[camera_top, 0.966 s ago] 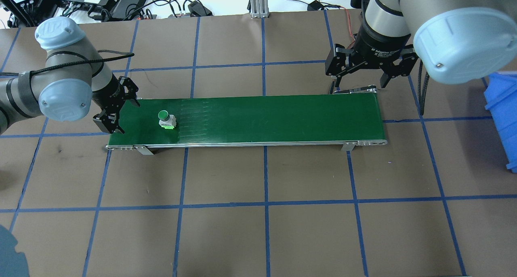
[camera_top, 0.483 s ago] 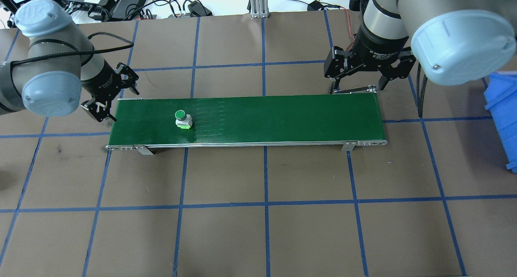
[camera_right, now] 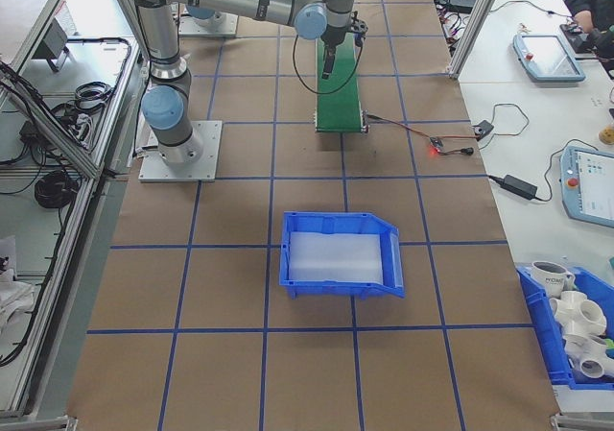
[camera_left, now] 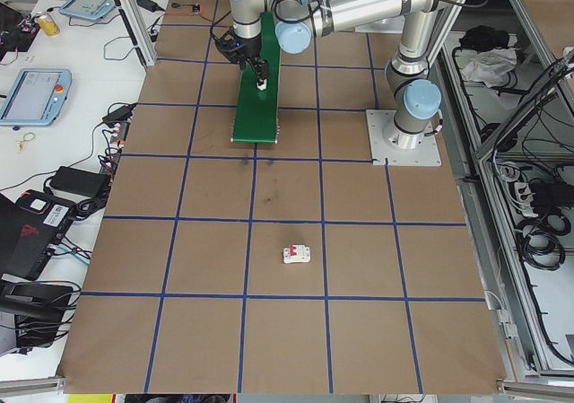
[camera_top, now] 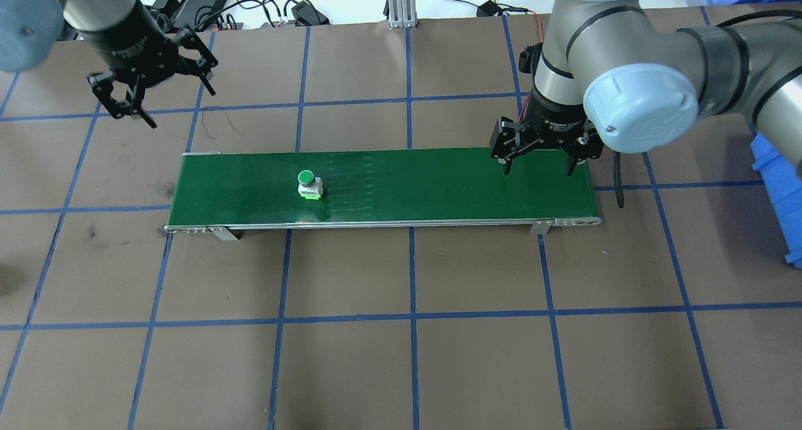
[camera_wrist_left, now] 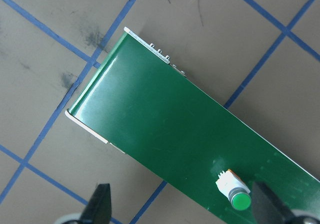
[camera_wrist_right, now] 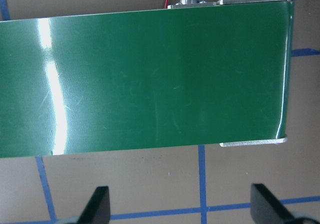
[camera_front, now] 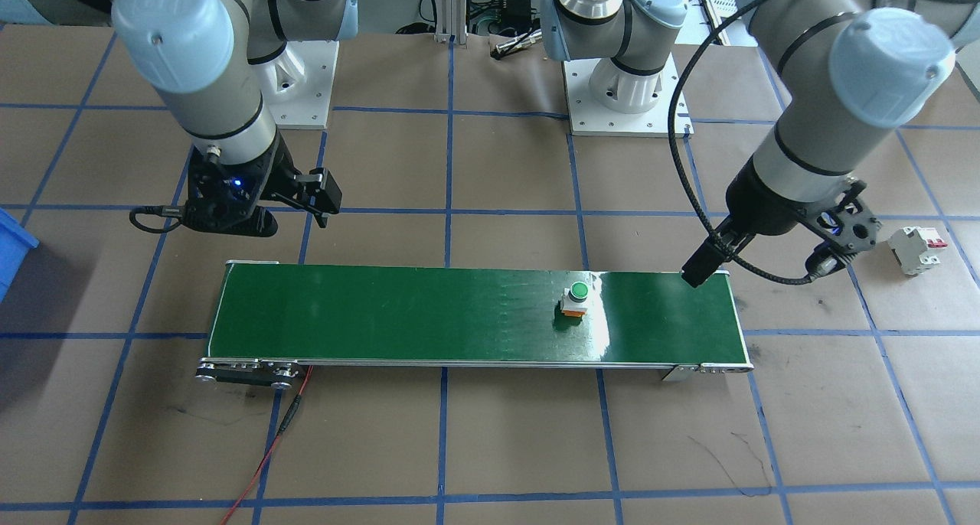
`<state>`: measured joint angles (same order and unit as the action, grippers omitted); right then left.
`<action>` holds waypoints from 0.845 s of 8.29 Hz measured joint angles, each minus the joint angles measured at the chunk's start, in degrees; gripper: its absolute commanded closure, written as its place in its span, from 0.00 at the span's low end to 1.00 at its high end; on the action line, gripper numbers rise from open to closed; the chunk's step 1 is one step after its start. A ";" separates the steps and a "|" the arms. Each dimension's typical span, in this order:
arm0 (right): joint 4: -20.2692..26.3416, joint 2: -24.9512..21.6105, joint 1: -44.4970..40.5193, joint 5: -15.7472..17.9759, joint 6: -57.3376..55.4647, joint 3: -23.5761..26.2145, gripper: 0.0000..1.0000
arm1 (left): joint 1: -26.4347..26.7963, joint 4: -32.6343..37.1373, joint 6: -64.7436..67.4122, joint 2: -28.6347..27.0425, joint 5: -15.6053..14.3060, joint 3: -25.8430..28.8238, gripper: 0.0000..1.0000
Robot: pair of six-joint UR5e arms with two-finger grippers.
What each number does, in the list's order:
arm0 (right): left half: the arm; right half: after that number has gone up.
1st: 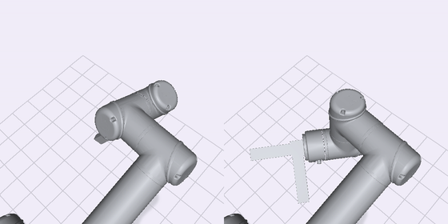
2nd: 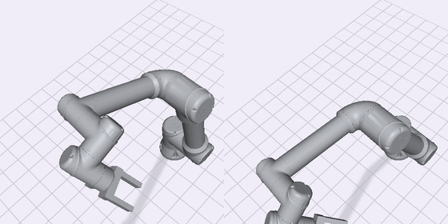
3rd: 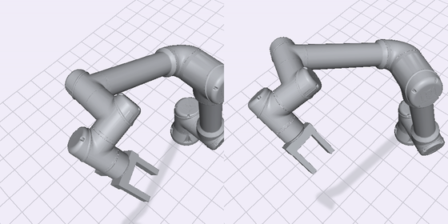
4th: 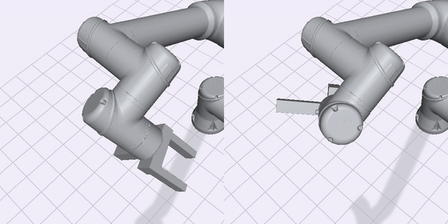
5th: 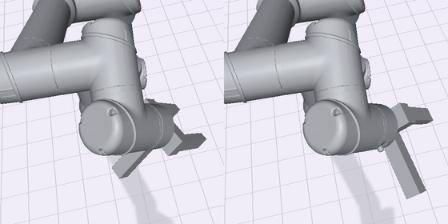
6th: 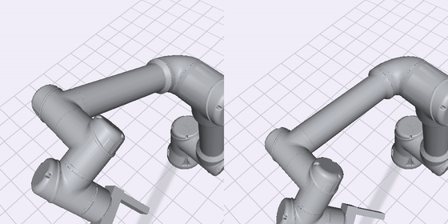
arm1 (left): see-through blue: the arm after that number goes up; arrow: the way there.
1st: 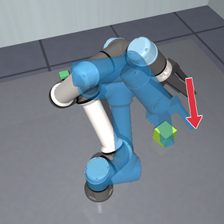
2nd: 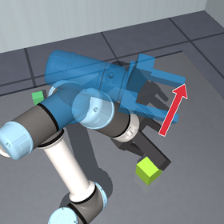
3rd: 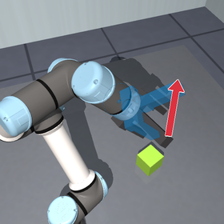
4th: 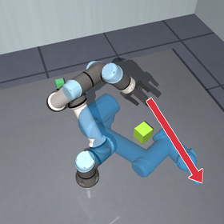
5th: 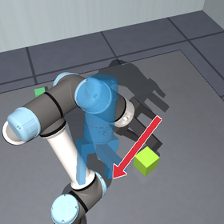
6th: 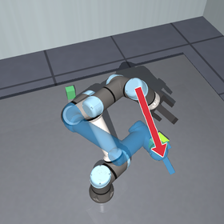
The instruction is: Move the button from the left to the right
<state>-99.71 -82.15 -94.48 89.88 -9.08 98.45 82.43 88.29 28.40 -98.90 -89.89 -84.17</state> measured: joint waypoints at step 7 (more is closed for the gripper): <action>-13.32 8.06 2.13 -9.27 0.21 1.62 0.01 | 12.78 16.04 -8.44 1.39 -5.21 17.39 0.00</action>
<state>-113.03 -74.09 -92.35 80.61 -8.87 100.08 95.21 104.33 19.96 -97.50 -95.10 -66.78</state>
